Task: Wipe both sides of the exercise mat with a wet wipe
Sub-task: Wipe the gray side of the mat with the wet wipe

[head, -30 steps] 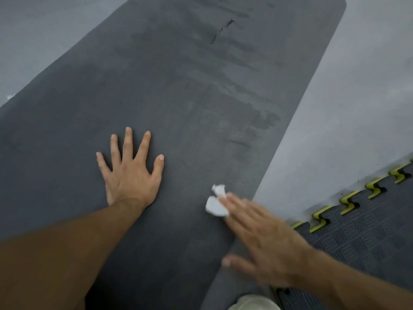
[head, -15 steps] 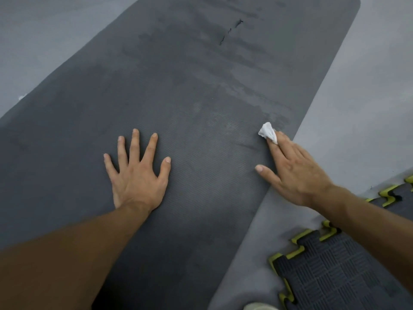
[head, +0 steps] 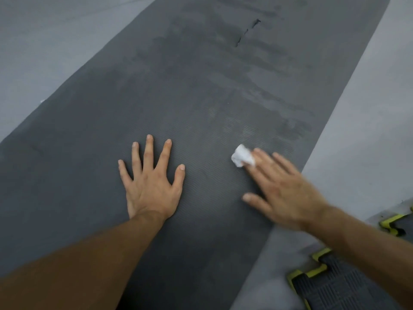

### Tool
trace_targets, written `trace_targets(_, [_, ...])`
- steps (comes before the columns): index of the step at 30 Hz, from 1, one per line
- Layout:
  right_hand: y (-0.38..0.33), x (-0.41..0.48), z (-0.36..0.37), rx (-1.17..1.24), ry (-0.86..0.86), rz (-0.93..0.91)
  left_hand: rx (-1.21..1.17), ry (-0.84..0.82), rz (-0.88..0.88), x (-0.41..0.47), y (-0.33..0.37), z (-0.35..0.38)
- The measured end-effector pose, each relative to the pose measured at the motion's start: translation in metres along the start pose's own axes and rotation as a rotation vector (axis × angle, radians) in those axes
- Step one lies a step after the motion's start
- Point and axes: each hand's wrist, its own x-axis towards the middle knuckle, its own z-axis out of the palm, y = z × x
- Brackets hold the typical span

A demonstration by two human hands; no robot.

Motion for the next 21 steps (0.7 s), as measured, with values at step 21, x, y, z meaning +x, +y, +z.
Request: trace_targets(21, [-0.004, 0.095, -0.006, -0.018, 0.019, -0.123, 0.050, -0.035, 0.045, 0.001, -0.002, -0.001])
